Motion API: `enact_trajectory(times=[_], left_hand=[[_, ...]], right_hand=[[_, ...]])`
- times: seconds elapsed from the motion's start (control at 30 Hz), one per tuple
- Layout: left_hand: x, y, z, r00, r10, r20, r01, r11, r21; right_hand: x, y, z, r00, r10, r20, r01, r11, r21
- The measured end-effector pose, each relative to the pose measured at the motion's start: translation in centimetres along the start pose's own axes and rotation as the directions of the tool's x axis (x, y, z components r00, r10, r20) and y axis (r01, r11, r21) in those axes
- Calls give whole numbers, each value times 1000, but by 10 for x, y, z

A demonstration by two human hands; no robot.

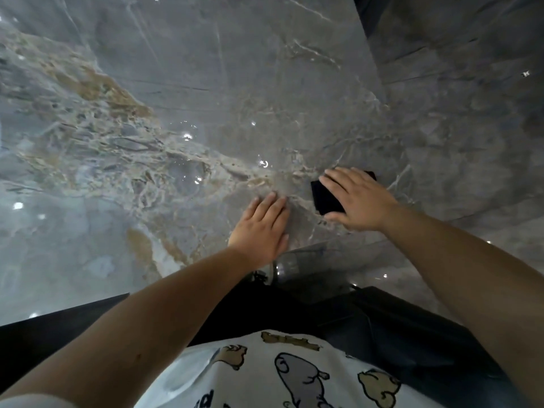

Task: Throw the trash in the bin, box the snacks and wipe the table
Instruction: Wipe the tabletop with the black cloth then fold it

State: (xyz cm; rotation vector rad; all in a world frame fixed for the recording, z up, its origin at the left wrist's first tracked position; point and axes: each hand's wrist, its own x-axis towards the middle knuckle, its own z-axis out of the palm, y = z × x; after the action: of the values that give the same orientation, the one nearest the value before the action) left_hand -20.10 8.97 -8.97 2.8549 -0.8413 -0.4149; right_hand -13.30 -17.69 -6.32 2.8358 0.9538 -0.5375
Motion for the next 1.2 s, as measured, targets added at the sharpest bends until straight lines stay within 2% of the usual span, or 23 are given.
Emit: enact_trajectory(times=[0.1, 0.2, 0.3, 0.37, 0.43, 0.53, 0.63, 0.7, 0.83, 0.97, 1.1, 1.2], left_hand=[[0, -2, 4, 1000, 21, -15, -21, 1000, 2], [-1, -2, 4, 1000, 19, -16, -19, 1000, 12], [-1, -2, -1, 1000, 14, 2, -14, 1000, 9], [-2, -3, -6, 1000, -9, 11, 9, 1000, -19], [-10, -9, -12, 998, -56, -8, 56, 996, -66], [-37, -32, -23, 989, -140, -58, 131, 983, -132], [-77, -72, -33, 947, -313, -75, 293, 935, -201], [-108, -106, -37, 882, -462, -92, 430, 870, -240], [-178, -182, -36, 658, -746, -103, 693, 654, -303], [-238, -257, -30, 463, -879, -115, 822, 474, -316], [-266, -319, -26, 355, -928, -114, 871, 373, -321], [-273, -353, -22, 341, -930, -140, 872, 368, -322]], right_hand=[[-3, -2, 8, 993, 16, -120, -19, 1000, -24], [-12, -13, 17, 978, 139, -158, -145, 989, -24], [-17, -29, 22, 937, 314, -152, -291, 944, 158], [-14, -36, 17, 884, 459, -91, -400, 841, 364], [-7, -41, 8, 823, 567, 18, -477, 675, 563], [13, -57, -12, 761, 637, 122, -497, 452, 741], [52, -83, -37, 754, 633, 177, -474, 337, 813], [85, -103, -55, 775, 603, 188, -442, 304, 844], [157, -150, -93, 868, 480, 129, -323, 347, 880], [227, -206, -125, 922, 383, 57, -239, 447, 862], [294, -257, -145, 952, 293, -84, -134, 652, 746], [343, -286, -154, 955, 195, -225, -17, 790, 612]])
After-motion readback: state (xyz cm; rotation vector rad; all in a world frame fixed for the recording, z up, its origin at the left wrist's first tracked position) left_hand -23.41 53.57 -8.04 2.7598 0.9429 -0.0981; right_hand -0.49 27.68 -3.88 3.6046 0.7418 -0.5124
